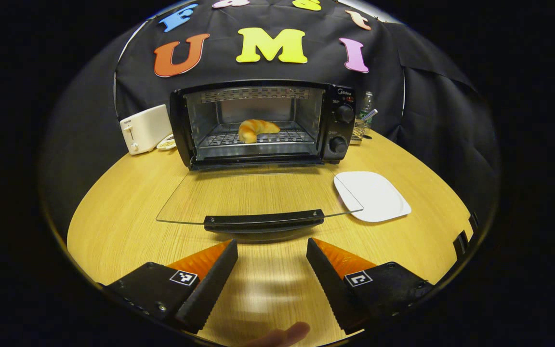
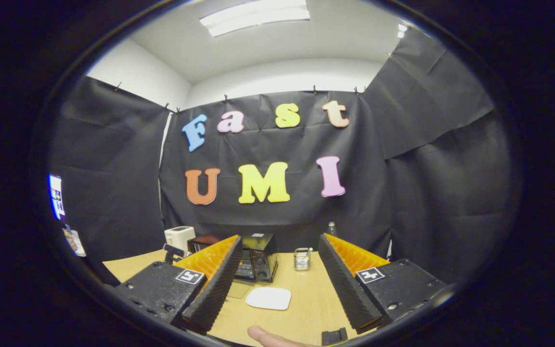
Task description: Open the electric oven with the left hand, put the food in, and close the electric oven.
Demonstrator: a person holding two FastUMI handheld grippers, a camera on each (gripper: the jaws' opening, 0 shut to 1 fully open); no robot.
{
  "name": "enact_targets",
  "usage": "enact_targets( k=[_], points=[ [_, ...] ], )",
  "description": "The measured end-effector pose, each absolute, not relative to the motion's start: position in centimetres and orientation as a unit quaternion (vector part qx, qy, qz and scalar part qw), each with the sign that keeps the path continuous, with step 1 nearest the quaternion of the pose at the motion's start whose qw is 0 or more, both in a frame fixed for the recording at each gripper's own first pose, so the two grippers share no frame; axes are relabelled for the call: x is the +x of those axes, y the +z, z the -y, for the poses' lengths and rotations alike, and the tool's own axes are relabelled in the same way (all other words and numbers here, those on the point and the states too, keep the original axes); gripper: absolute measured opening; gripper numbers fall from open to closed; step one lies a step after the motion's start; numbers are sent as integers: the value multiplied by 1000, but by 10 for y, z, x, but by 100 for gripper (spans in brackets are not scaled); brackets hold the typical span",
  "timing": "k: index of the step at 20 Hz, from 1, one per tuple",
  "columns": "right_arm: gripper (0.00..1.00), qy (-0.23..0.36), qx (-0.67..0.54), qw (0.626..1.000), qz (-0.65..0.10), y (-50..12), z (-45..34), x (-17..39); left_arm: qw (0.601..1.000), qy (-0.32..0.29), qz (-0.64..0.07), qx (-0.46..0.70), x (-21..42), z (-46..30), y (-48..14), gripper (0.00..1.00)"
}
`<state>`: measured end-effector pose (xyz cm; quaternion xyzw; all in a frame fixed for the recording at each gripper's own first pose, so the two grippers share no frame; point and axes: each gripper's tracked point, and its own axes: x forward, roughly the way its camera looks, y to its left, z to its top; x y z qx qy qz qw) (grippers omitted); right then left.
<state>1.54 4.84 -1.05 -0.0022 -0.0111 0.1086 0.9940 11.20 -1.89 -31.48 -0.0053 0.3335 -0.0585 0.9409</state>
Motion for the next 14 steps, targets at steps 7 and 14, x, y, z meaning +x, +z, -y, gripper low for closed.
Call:
enact_targets(
  k=[7,14],
  points=[
    [96,93,-10,995,26,-5,-30,9,928,-29,-372,-6,126,13,-332,95],
    [96,90,-6,996,26,-7,-27,10,929,-30,-368,-13,125,14,-318,95]
  ],
)
